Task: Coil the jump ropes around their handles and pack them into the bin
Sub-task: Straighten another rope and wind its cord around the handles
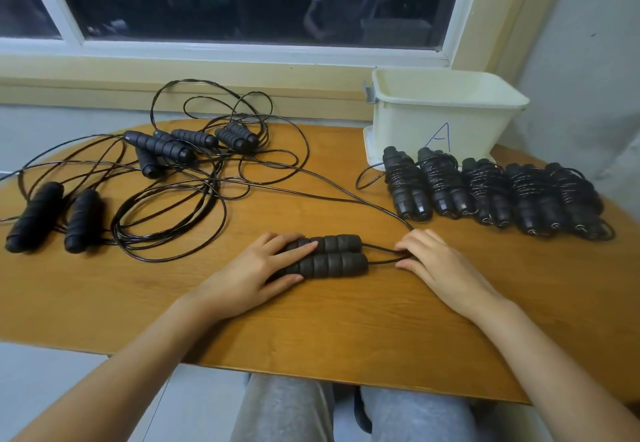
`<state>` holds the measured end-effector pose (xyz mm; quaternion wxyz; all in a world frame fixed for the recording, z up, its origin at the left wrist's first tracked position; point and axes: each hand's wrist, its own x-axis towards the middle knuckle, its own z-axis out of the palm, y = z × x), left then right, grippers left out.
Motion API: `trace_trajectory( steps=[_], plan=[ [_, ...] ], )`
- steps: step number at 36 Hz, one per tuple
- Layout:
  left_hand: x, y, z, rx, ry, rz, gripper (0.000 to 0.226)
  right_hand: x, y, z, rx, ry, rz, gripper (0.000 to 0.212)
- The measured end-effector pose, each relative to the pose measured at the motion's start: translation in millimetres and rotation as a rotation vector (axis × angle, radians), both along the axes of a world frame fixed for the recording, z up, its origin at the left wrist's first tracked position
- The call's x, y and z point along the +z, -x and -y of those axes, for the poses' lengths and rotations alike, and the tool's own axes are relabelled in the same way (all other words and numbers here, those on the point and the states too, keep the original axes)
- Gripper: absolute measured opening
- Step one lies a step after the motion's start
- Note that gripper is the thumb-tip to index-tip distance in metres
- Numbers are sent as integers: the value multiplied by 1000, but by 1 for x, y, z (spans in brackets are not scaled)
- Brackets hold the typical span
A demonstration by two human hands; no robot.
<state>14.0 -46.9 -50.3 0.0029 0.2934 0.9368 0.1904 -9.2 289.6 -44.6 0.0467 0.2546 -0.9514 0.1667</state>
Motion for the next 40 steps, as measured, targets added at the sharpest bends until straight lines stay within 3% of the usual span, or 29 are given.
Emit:
trace_trajectory(
  steps=[6, 11, 16, 25, 34, 40],
  plan=[
    [-5, -1, 30, 162, -25, -27, 58, -4, 0, 5, 103, -14, -181, 36],
    [-4, -6, 27, 283, -49, -59, 66, -7, -9, 17, 119, -36, -350, 18],
    [-1, -11, 18, 356, -103, -100, 45, -11, -35, 39, 181, -37, -461, 12],
    [12, -20, 6, 393, -10, -63, 48, -16, -71, 111, 221, -46, -498, 30],
    [35, -21, -6, 432, -8, 162, 88, -15, -86, 141, 200, -38, -484, 28],
    [40, -18, -5, 394, 41, 221, 99, -16, -94, 147, 147, -93, -461, 41]
  ],
)
